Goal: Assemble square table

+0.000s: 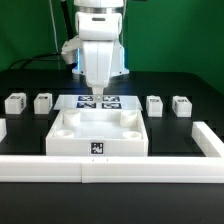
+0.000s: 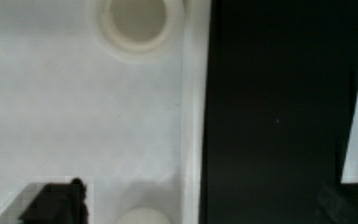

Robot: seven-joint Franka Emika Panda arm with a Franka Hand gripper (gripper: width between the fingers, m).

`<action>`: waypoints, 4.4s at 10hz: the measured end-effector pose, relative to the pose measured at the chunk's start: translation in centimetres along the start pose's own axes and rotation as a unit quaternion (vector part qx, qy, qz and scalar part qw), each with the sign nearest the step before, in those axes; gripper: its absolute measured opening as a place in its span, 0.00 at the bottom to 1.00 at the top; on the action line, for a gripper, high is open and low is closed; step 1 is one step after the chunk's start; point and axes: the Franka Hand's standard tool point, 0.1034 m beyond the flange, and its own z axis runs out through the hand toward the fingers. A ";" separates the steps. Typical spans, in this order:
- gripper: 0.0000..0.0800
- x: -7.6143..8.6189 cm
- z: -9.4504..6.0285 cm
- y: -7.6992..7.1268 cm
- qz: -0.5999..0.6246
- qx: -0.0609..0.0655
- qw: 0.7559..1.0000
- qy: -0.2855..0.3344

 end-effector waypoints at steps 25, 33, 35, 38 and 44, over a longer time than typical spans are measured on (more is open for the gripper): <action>0.08 5.3 3.6 5.8 0.028 -0.018 0.999 0.021; 0.08 8.4 3.9 5.9 0.015 -0.001 1.000 0.018; 0.08 8.4 3.8 5.9 0.016 0.003 1.000 0.017; 0.08 8.3 3.8 5.9 0.016 0.003 1.000 0.017; 0.79 8.2 3.8 5.9 0.017 0.003 1.000 0.017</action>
Offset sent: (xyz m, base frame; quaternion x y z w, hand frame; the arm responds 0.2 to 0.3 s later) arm 0.0042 0.0015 -0.0511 -0.0215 0.0222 0.0099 0.9995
